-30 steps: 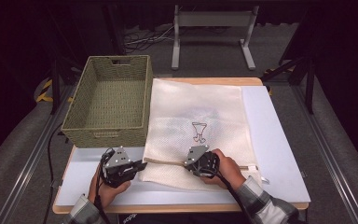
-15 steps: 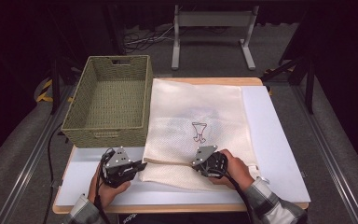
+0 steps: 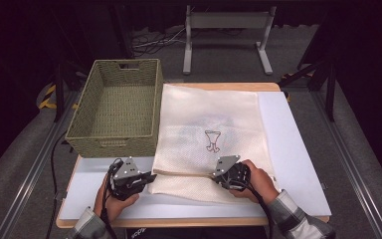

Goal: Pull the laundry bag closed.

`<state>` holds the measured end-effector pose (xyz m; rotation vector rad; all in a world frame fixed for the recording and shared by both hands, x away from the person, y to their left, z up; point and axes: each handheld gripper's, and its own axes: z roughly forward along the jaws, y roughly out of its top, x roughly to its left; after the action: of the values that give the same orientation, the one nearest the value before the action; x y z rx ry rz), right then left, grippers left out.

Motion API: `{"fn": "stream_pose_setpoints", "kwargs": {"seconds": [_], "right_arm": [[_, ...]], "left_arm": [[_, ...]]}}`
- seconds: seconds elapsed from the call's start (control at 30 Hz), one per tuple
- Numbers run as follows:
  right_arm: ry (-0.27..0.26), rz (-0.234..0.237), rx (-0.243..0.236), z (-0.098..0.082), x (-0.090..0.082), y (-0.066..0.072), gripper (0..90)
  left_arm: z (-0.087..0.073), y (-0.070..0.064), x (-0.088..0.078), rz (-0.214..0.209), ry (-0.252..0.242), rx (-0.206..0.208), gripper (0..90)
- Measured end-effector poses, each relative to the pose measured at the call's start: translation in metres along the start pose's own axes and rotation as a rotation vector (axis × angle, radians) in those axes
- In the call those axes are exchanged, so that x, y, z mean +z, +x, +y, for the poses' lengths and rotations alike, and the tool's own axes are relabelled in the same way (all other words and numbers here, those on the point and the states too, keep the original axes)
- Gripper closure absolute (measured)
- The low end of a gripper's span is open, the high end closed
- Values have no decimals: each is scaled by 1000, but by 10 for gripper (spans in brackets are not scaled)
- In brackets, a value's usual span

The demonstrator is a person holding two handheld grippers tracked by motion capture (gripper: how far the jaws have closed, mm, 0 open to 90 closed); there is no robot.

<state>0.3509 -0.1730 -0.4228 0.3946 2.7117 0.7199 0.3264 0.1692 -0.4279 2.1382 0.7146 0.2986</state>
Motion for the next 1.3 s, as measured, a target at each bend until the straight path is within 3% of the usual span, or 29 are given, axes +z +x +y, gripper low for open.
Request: {"fn": "stream_pose_setpoints", "kwargs": {"seconds": [0.43,1.3], "right_arm": [[31,-23,15,-18,-12,-4,828],[43,-40,66,-44,-28,-10,828]], "left_arm": [[-2,2,1,3,4,-2,846],[-4,3,6,3,28,12,848]]}}
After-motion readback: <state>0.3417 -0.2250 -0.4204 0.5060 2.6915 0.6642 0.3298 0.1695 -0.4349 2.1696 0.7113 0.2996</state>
